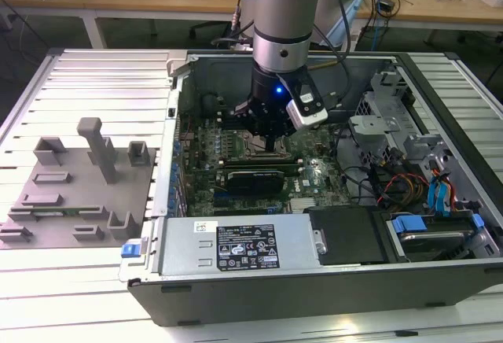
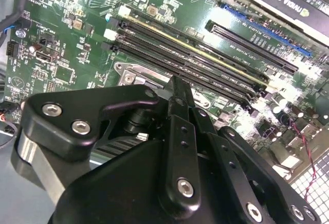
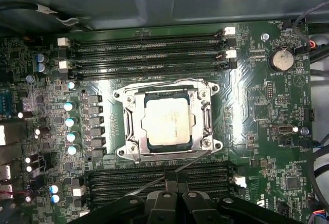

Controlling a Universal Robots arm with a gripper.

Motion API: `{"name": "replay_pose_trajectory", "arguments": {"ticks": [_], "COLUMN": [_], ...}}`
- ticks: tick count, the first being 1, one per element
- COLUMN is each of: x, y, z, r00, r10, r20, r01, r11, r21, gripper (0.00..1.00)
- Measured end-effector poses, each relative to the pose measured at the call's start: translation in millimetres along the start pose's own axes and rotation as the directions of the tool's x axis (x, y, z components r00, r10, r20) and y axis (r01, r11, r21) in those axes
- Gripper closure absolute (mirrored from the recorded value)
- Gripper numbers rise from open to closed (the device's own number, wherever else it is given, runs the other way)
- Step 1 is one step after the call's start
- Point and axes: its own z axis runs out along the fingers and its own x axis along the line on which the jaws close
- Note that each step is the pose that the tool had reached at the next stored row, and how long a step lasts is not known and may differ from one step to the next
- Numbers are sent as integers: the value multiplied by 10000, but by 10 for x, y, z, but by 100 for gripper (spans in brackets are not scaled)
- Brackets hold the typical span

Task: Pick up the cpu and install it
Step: 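Install the second cpu locking lever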

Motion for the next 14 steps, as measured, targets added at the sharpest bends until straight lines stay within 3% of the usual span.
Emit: {"name": "replay_pose_trajectory", "arguments": {"ticks": [14], "x": [46], "y": [-3], "z": [23], "r00": [10000], "r10": [2], "r20": [-1], "r01": [-2], "r11": [10000], "r21": [-6], "gripper": [89]}}
